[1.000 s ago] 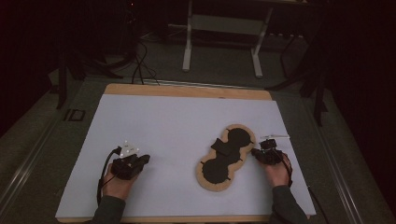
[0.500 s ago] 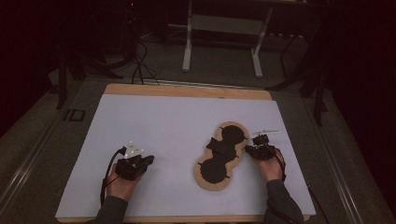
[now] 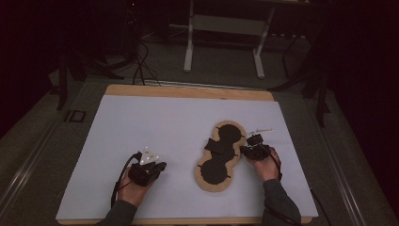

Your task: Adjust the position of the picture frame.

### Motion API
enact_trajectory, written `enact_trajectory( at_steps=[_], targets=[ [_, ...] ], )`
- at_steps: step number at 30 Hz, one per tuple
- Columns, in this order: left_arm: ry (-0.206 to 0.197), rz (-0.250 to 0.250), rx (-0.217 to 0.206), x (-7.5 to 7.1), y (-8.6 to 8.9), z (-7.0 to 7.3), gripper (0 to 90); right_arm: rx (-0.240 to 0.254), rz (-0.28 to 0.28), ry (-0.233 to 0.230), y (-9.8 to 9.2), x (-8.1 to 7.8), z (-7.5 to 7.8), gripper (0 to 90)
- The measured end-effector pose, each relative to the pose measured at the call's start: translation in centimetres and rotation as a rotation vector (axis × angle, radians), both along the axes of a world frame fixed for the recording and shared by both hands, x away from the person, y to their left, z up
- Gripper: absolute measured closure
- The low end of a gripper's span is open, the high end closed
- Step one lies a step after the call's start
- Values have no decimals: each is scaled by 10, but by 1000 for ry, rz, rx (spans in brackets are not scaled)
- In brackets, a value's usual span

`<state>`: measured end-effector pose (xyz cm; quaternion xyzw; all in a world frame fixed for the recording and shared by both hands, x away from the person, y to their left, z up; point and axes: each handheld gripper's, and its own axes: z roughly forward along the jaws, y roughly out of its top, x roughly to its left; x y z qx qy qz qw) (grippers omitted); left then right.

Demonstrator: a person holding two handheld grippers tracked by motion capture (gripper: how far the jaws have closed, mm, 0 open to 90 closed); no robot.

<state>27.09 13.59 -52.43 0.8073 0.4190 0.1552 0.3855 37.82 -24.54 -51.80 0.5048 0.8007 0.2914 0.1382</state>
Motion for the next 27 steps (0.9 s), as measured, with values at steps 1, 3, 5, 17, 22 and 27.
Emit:
enact_trajectory(
  at_steps=[1, 3, 5, 17, 22, 27],
  targets=[
    [-1, -6, 5, 0, -1, 0, 898, 3, 2, 0, 1, 0, 0, 899],
    [-1, -7, 3, 0, -2, -1, 899, 3, 7, 0, 2, 0, 1, 899],
    [-2, -8, -3, 0, -3, -1, 898, -3, 14, -5, 5, 0, 1, 900],
    [7, -27, -25, 0, -8, -3, 899, -10, 32, -4, 18, 1, 2, 900],
    [9, -64, -35, -2, -17, -5, 898, -5, 40, -3, 24, 1, 2, 900],
    [19, -84, -27, -3, -26, -10, 897, -6, 50, -7, 31, 1, 2, 900]
  ],
)
